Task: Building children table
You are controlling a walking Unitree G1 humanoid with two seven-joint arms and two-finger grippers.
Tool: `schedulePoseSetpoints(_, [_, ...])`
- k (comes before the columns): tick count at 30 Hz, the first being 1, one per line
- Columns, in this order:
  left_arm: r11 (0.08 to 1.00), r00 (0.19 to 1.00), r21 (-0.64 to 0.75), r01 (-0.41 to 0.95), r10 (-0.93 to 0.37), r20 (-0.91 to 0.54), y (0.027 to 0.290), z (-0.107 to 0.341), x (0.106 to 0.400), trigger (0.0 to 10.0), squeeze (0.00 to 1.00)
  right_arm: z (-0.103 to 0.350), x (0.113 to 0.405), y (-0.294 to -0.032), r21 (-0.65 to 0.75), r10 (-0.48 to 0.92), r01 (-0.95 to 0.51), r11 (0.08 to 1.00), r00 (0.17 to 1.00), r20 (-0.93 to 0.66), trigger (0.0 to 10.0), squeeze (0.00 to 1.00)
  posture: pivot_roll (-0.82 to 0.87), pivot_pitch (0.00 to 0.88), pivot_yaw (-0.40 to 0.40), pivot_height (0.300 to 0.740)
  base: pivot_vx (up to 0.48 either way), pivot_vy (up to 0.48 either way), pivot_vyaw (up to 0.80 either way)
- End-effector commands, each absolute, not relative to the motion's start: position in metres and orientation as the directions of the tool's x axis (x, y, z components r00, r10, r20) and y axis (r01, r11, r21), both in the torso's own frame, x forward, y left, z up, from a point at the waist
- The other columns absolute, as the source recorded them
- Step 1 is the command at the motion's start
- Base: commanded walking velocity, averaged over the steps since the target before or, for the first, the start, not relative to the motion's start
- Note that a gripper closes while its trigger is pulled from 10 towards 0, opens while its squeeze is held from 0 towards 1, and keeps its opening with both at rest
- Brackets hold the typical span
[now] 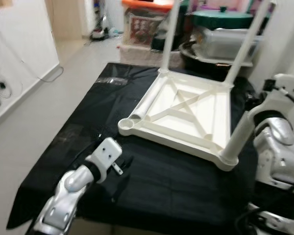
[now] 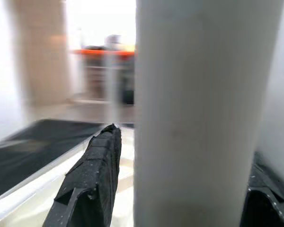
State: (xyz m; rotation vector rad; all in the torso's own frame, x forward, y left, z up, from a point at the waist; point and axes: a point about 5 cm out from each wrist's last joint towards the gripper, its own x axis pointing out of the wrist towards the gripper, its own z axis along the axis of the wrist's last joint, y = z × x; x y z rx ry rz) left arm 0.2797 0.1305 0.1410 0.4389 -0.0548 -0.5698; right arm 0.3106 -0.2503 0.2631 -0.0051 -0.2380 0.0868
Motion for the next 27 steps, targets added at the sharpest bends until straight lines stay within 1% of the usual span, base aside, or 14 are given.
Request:
schedulePoseSetpoints(1, [0.752,0.842,0.411,0.516,-0.534,-0.079,0.131,0.139,0.278,10.0,0.0,0.255,0.309,-0.23,-0.022,0.383,-0.388,0.922,0.898,0.216,10.0,0.0,0.04,0.0,-0.101,0.74,0.0,0.0,0.0])
schedulePoseSetpoints(4, [0.751,0.841,0.412,0.516,-0.534,-0.08,0.131,0.139,0.278,10.0,0.0,0.252,0.306,-0.226,-0.015,0.474,-0.482,0.876,0.857,0.202,10.0,0.0,0.04,0.0,-0.101,0.74,0.0,0.0,0.0])
schedulePoseSetpoints(6, [0.75,0.842,0.414,0.515,-0.534,-0.08,0.131,0.139,0.278,10.0,0.0,0.232,0.302,-0.203,-0.042,0.663,-0.663,0.747,0.74,0.111,10.0,0.0,0.06,0.0,-0.112,0.74,0.0,0.0,0.0])
schedulePoseSetpoints(7, [0.75,0.842,0.414,0.515,-0.534,-0.08,0.131,0.139,0.278,10.0,0.0,0.232,0.302,-0.203,-0.042,0.663,-0.663,0.747,0.74,0.111,10.0,0.0,0.06,0.0,-0.112,0.74,0.0,0.0,0.0])
schedulePoseSetpoints(9, [0.752,0.843,0.414,0.513,-0.533,-0.077,0.131,0.14,0.277,10.0,0.0,0.205,0.302,-0.172,-0.025,0.799,-0.799,0.601,0.6,0.026,10.0,0.0,0.08,0.0,-0.122,0.74,0.0,0.0,0.0])
schedulePoseSetpoints(12, [0.751,0.842,0.414,0.514,-0.533,-0.079,0.13,0.14,0.276,10.0,0.0,0.196,0.308,-0.157,-0.003,0.841,-0.841,0.541,0.541,0.004,10.0,0.0,0.08,0.0,-0.122,0.74,0.0,0.0,0.0])
schedulePoseSetpoints(19, [0.751,0.843,0.416,0.514,-0.531,-0.082,0.132,0.14,0.275,10.0,0.0,0.206,0.317,-0.155,0.02,0.875,-0.878,0.479,0.479,0.077,10.0,0.0,0.09,0.0,-0.127,0.74,0.0,0.0,0.0])
schedulePoseSetpoints(20, [0.75,0.843,0.415,0.514,-0.532,-0.082,0.132,0.14,0.275,10.0,0.0,0.209,0.318,-0.157,0.023,0.875,-0.88,0.475,0.474,0.098,4.7,0.0,0.09,0.0,-0.125,0.74,0.0,0.0,0.0])
schedulePoseSetpoints(22, [0.75,0.842,0.415,0.515,-0.533,-0.082,0.132,0.14,0.275,10.0,0.0,0.211,0.318,-0.158,0.025,0.875,-0.881,0.472,0.472,0.112,4.7,0.0,0.09,0.0,-0.125,0.74,0.0,0.0,0.0])
schedulePoseSetpoints(23, [0.749,0.84,0.413,0.518,-0.536,-0.083,0.131,0.14,0.274,10.0,0.0,0.211,0.328,-0.163,0.032,0.806,-0.812,0.583,0.583,0.106,0.0,0.0,0.08,0.0,-0.118,0.74,0.0,0.0,0.0])
schedulePoseSetpoints(24, [0.748,0.838,0.411,0.522,-0.539,-0.085,0.13,0.139,0.274,10.0,0.0,0.206,0.347,-0.177,0.03,0.574,-0.575,0.817,0.818,0.049,0.0,0.0,0.07,0.0,-0.116,0.74,0.0,0.0,0.0])
schedulePoseSetpoints(25, [0.748,0.838,0.411,0.522,-0.539,-0.085,0.13,0.139,0.274,10.0,0.0,0.206,0.347,-0.177,0.03,0.574,-0.575,0.817,0.818,0.049,0.0,0.0,0.07,0.0,-0.116,0.74,0.0,0.0,0.0])
schedulePoseSetpoints(26, [0.746,0.837,0.409,0.525,-0.541,-0.086,0.13,0.139,0.273,10.0,0.0,0.2,0.359,-0.194,0.008,0.283,-0.283,0.959,0.959,-0.008,0.0,0.0,0.07,0.0,-0.113,0.74,0.0,0.0,0.0])
schedulePoseSetpoints(27, [0.746,0.836,0.408,0.527,-0.542,-0.088,0.13,0.138,0.273,10.0,0.0,0.191,0.362,-0.217,0.015,-0.051,0.052,0.999,0.996,-0.077,0.0,0.0,0.07,0.0,-0.113,0.74,0.0,0.0,0.0])
